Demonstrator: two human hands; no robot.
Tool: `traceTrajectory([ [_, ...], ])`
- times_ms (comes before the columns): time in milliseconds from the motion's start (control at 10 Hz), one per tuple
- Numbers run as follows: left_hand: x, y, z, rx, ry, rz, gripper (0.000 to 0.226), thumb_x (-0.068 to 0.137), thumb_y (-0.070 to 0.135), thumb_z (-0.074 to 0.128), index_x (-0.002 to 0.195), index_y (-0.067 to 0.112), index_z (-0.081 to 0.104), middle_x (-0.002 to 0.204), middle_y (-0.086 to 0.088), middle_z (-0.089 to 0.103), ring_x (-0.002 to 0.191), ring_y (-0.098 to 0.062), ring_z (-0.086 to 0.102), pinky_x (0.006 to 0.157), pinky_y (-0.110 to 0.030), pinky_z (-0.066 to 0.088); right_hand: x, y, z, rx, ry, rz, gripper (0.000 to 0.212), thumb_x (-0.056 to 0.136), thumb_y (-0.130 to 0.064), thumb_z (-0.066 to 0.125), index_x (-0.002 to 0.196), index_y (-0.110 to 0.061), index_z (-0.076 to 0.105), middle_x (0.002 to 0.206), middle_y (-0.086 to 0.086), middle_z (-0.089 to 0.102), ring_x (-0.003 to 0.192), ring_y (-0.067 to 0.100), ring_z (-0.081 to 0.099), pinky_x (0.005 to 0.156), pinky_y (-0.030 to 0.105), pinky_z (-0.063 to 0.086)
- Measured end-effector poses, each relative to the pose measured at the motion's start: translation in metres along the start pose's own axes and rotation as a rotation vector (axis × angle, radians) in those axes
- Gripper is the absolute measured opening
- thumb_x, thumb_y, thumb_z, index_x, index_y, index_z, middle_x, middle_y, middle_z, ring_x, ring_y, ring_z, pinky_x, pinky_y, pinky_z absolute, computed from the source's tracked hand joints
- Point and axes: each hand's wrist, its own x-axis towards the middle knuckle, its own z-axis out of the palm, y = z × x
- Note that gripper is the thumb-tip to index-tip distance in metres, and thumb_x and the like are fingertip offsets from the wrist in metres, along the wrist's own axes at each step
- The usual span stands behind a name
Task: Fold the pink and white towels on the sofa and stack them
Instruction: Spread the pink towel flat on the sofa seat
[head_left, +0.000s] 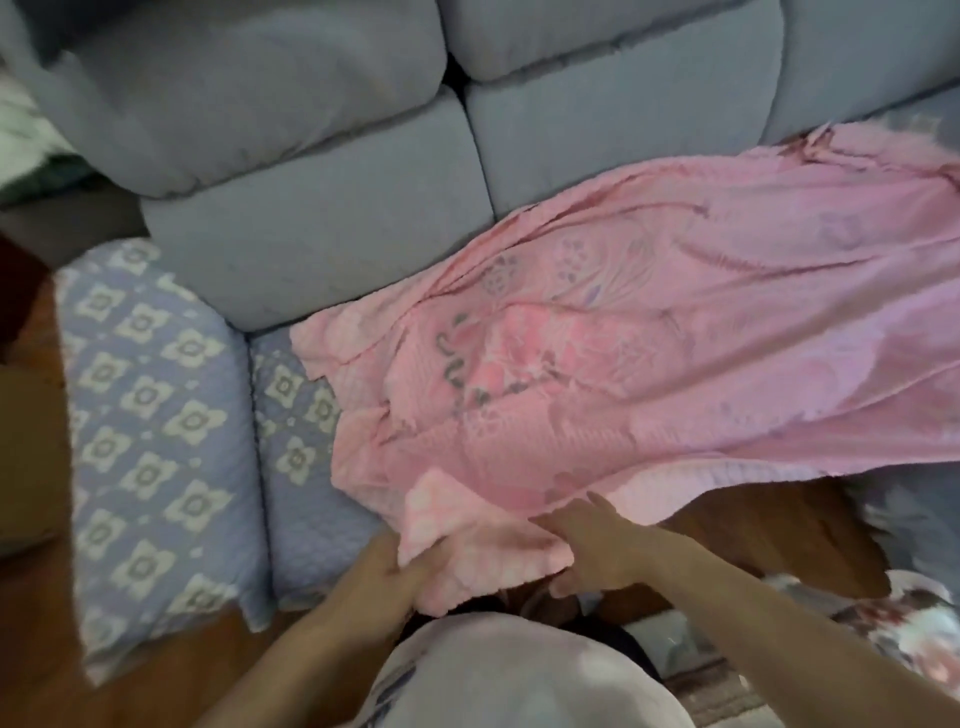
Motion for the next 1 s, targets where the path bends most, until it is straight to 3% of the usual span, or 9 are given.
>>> traceTrajectory([
  [100, -0.01, -0.007, -0.012, -0.057, 0.047, -0.048, 0.038, 0.087, 0.056, 0.054, 0.097, 0.025, 0.075, 0.098, 0.012, 0.077, 0.089, 0.001, 0.07, 0.08, -0.019, 0.053, 0.007, 0.038, 0.006, -0.193, -0.129, 0.137, 0.041, 0.091, -0.028, 0.057, 0.132, -0.028, 0.054, 0.141, -0.004, 0.054, 0.141, 0.019, 0.037, 0.122, 0.054, 0.01],
  [200, 0.001, -0.035, -0.036, 0.025, 0.054, -0.135, 0.044, 0.089, 0.063, 0.061, 0.085, 0.022, 0.076, 0.093, 0.002, 0.078, 0.082, -0.007, 0.069, 0.08, -0.034, 0.055, 0.006, 0.091, -0.025, -0.263, -0.386, 0.398, 0.057, 0.091, -0.026, 0.063, 0.145, -0.022, 0.046, 0.151, -0.002, 0.044, 0.141, 0.022, 0.04, 0.118, 0.042, 0.027],
  [300, 0.033, -0.049, -0.074, 0.114, 0.205, -0.236, 0.039, 0.09, 0.055, 0.064, 0.083, 0.018, 0.073, 0.076, 0.002, 0.075, 0.08, -0.02, 0.071, 0.074, -0.035, 0.054, 0.011, 0.128, -0.086, -0.278, -0.263, 0.556, 0.028, 0.089, -0.035, 0.064, 0.115, -0.025, 0.063, 0.122, -0.003, 0.061, 0.108, 0.015, 0.06, 0.094, 0.032, 0.049],
  [400, 0.07, -0.039, -0.116, 0.019, 0.552, -0.239, 0.025, 0.097, 0.039, 0.062, 0.088, 0.016, 0.067, 0.085, -0.005, 0.069, 0.087, -0.025, 0.066, 0.074, -0.035, 0.049, 0.042, 0.115, -0.148, -0.242, 0.432, 0.561, 0.026, 0.093, -0.035, 0.058, 0.117, -0.026, 0.067, 0.121, 0.003, 0.062, 0.114, 0.027, 0.059, 0.092, 0.038, 0.049],
  [500, 0.125, -0.027, -0.165, 0.078, 0.811, -0.33, 0.043, 0.102, 0.033, 0.052, 0.11, -0.007, 0.065, 0.111, -0.03, 0.066, 0.107, -0.042, 0.063, 0.085, -0.042, 0.046, 0.072, 0.058, -0.18, -0.097, 0.901, 0.458, 0.044, 0.09, -0.016, 0.06, 0.134, -0.015, 0.058, 0.122, 0.02, 0.054, 0.112, 0.042, 0.05, 0.092, 0.047, 0.046],
  [600, 0.155, -0.034, -0.177, 0.17, 0.789, -0.431, 0.037, 0.096, 0.027, 0.049, 0.125, 0.007, 0.063, 0.125, -0.022, 0.063, 0.112, -0.041, 0.061, 0.097, -0.045, 0.051, 0.086, 0.018, -0.17, 0.059, 0.847, 0.428, 0.061, 0.092, -0.016, 0.057, 0.15, -0.016, 0.037, 0.134, 0.02, 0.046, 0.12, 0.04, 0.044, 0.1, 0.047, 0.041],
  [800, 0.213, -0.029, -0.098, 0.452, 0.319, -0.549, 0.054, 0.097, 0.024, 0.051, 0.143, -0.001, 0.041, 0.149, -0.024, 0.043, 0.137, -0.038, 0.041, 0.107, -0.034, 0.038, 0.035, 0.088, -0.093, 0.058, 0.372, 0.514, 0.05, 0.099, -0.031, 0.047, 0.148, -0.025, 0.039, 0.139, 0.008, 0.048, 0.126, 0.03, 0.044, 0.103, 0.039, 0.042],
  [900, 0.225, 0.038, -0.025, 0.536, -0.018, -0.426, 0.035, 0.099, 0.019, 0.049, 0.124, -0.004, 0.058, 0.121, -0.016, 0.061, 0.108, -0.031, 0.059, 0.076, -0.025, 0.04, -0.036, 0.166, -0.063, 0.259, 0.228, 0.725, 0.028, 0.092, -0.038, 0.052, 0.119, -0.036, 0.057, 0.125, 0.005, 0.06, 0.109, 0.022, 0.059, 0.092, 0.033, 0.052],
  [1000, 0.249, 0.11, 0.053, 0.504, -0.072, -0.295, 0.023, 0.097, 0.013, 0.05, 0.11, 0.001, 0.064, 0.089, -0.008, 0.057, 0.077, -0.023, 0.052, 0.061, -0.026, 0.037, -0.112, 0.253, -0.057, 0.36, 0.217, 0.873, 0.009, 0.093, -0.029, 0.058, 0.086, -0.026, 0.055, 0.107, 0.005, 0.067, 0.097, 0.02, 0.063, 0.086, 0.028, 0.051],
])
